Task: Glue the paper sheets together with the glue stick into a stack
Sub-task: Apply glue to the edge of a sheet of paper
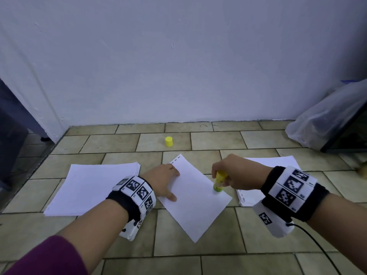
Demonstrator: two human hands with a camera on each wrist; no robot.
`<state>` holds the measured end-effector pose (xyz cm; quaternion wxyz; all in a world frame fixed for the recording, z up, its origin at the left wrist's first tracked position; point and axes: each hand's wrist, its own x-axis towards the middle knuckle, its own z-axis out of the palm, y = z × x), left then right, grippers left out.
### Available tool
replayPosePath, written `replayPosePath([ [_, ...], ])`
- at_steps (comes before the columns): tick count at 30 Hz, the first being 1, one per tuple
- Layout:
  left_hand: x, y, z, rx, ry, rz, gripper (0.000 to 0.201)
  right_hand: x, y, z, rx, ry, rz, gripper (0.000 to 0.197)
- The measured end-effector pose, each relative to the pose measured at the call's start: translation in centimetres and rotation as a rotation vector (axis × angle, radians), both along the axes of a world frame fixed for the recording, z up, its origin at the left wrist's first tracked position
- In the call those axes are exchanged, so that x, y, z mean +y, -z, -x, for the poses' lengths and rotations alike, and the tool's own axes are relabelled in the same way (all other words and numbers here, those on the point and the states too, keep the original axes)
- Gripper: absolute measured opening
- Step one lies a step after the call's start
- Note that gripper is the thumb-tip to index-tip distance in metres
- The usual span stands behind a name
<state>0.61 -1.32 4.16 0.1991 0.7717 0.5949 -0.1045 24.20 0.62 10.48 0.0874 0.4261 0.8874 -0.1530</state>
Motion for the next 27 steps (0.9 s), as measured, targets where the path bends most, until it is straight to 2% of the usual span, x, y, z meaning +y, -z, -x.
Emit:
replayPosePath([
  [7, -0.1, -0.1, 0.5, 0.007, 0.020, 0.025, 0.080, -0.9, -0.8, -1.3, -0.051, 0.011, 0.023, 0.026],
  [9, -0.2, 0.0, 0.5, 0.009, 0.011, 0.027, 0.071, -0.6, -0.9, -1.7, -0.055, 0.014, 0.051, 0.026],
  [11, -0.2, -0.1, 0.7, 0.004, 0.002, 0.011, 0.055, 0.3, -0.8, -2.6, 0.029, 0.063, 0.118, 0.023],
  [13, -0.4, -0.2, 1.0, 0.007, 0.006, 0.004, 0.049, 1.2, -0.7, -3.8, 0.282, 0.197, 0.302, 0.020],
  [15, -0.7, -0.2, 1.4, -0.008, 0.010, 0.001, 0.055, 1.7, -0.6, -5.1, 0.657, 0.354, 0.527, 0.023],
  [17, -1.1, -0.3, 1.7, -0.031, 0.006, -0.004, 0.059, 1.9, -0.3, -5.7, 1.015, 0.447, 0.744, 0.043],
  [19, -1.3, -0.2, 1.9, -0.046, -0.003, -0.001, 0.058, 1.9, 0.4, -5.4, 1.285, 0.458, 0.874, 0.066],
  [23, -1.6, -0.2, 2.3, -0.080, -0.047, 0.001, 0.057, 2.1, 2.0, -2.9, 1.651, 0.566, 1.032, 0.067],
  [25, -1.7, -0.2, 2.3, -0.085, -0.058, -0.003, 0.060, 2.2, 3.0, -1.3, 1.734, 0.596, 1.095, 0.063],
  [27, -1.7, 0.0, 2.4, -0.073, -0.064, -0.019, 0.064, 2.4, 3.8, 0.3, 1.742, 0.547, 1.124, 0.052],
])
